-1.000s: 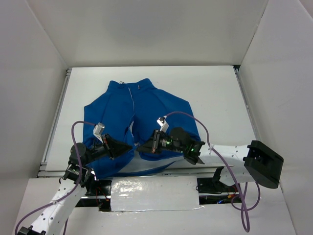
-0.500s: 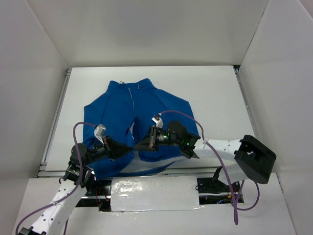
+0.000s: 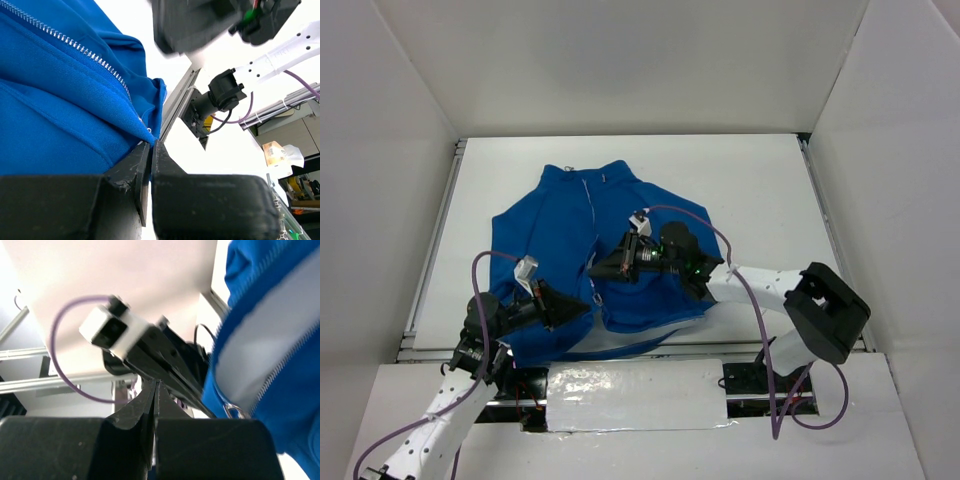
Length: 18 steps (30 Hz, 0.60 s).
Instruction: Zip up the jacket
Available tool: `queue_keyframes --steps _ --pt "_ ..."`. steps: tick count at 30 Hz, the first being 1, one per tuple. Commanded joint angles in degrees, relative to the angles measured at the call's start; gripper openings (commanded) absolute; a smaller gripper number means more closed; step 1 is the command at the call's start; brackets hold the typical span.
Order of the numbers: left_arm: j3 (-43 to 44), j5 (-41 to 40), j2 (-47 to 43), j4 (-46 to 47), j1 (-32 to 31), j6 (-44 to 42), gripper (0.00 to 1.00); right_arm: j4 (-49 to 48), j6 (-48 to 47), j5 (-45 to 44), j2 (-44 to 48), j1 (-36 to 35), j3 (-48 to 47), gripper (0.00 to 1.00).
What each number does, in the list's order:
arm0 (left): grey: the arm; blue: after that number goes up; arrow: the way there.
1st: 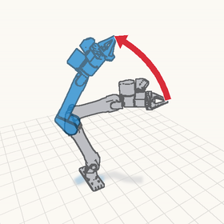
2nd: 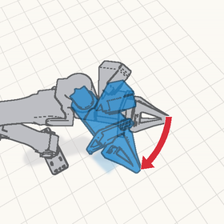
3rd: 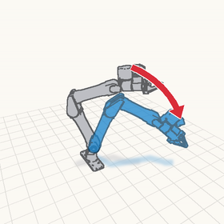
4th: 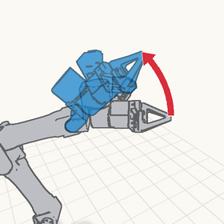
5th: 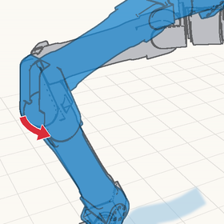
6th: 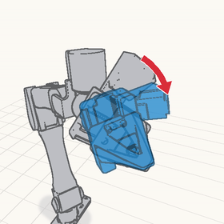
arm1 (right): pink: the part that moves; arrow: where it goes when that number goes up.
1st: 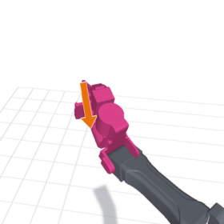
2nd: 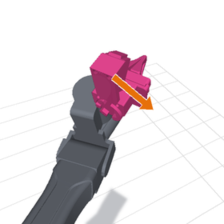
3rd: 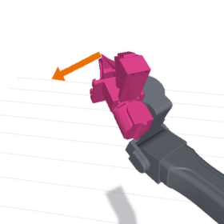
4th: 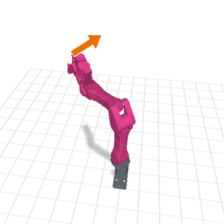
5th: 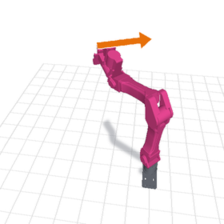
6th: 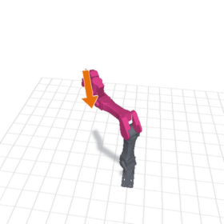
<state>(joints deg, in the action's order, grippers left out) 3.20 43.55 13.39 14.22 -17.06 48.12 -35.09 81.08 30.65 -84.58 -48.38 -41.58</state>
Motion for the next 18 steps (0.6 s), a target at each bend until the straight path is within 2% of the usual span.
queue_keyframes --steps 1,6,9,10,11,12,13,15,17,18 --pt "0.8 0.6 -0.9 0.6 -0.1 -1.1 0.00 -0.4 -0.5 -0.2 -2.3 1.4 -3.9 0.00" --pt "1.3 -0.5 -2.2 -2.0 -0.1 -1.4 0.00 -1.2 -2.7 0.9 -3.8 1.6 -4.2 0.00" --pt "1.5 -0.9 -3.2 -2.9 -0.1 -1.5 0.00 -5.4 -5.7 3.6 -4.2 3.1 -0.4 0.17" --pt "1.5 -0.9 -3.4 -3.0 -0.1 -1.6 0.00 -14.3 -6.3 5.2 -4.5 3.7 1.6 0.29" --pt "1.5 -1.1 -3.5 -3.1 -0.2 -1.6 0.00 -18.8 -7.3 8.7 -5.2 4.3 5.2 0.38" --pt "1.5 -0.9 -3.3 -3.0 -0.1 -1.6 0.00 -25.7 -7.9 10.3 -5.7 5.6 6.7 0.55" --pt "1.5 -0.9 -3.1 -2.9 -0.1 -1.5 0.00 -28.0 -8.6 11.3 -6.2 6.2 9.6 0.60" --pt "1.4 -0.7 -2.9 -2.4 -0.1 -1.5 0.00 -28.5 -10.0 10.7 -7.5 6.6 12.0 0.66" --pt "1.3 -0.4 -2.8 -2.0 -0.1 -1.4 0.00 -26.6 -10.5 9.8 -8.9 6.8 13.2 0.66" --pt "1.4 -0.2 -2.8 -1.8 -0.2 -1.4 0.00 -26.1 -10.4 10.1 -9.4 6.6 13.3 0.62"
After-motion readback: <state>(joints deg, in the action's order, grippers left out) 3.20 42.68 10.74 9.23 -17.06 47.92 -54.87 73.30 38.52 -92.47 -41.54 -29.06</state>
